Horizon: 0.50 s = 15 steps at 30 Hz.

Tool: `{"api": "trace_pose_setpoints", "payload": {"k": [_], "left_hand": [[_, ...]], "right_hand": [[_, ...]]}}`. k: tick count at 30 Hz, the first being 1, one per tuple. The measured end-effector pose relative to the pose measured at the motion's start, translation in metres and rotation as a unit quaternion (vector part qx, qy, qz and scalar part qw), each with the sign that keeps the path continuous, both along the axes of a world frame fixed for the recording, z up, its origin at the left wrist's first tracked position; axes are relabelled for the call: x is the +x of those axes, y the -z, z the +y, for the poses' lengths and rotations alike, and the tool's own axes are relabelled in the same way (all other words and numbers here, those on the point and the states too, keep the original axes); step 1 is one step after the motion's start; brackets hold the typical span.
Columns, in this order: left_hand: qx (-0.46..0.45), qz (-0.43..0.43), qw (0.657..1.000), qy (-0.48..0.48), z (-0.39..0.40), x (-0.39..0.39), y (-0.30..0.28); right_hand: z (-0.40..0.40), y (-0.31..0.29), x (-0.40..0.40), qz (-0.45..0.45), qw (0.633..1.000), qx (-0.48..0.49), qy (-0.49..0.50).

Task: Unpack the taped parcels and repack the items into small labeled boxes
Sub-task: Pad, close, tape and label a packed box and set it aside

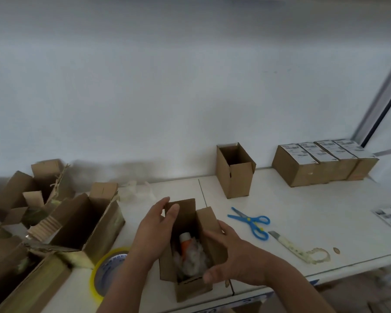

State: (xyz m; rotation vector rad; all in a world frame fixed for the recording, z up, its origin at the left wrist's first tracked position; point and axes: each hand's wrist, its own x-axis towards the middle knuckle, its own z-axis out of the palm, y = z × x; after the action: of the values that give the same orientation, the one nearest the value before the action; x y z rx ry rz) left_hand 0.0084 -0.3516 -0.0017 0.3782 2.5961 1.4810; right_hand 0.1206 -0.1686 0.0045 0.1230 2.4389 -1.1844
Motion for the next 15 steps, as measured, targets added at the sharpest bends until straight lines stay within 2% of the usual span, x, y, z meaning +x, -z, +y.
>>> {"api": "trace_pose_setpoints", "payload": {"k": [6, 15], "left_hand": [[-0.014, -0.031, 0.999, -0.009, -0.003, 0.003, -0.001], [-0.007, -0.034, 0.999, 0.004, -0.001, 0.009, 0.004]], "right_hand": [[0.009, 0.005, -0.002, -0.002, 0.999, 0.033, -0.024], [-0.009, 0.01, -0.015, 0.08, 0.991, 0.071, 0.082]]}}
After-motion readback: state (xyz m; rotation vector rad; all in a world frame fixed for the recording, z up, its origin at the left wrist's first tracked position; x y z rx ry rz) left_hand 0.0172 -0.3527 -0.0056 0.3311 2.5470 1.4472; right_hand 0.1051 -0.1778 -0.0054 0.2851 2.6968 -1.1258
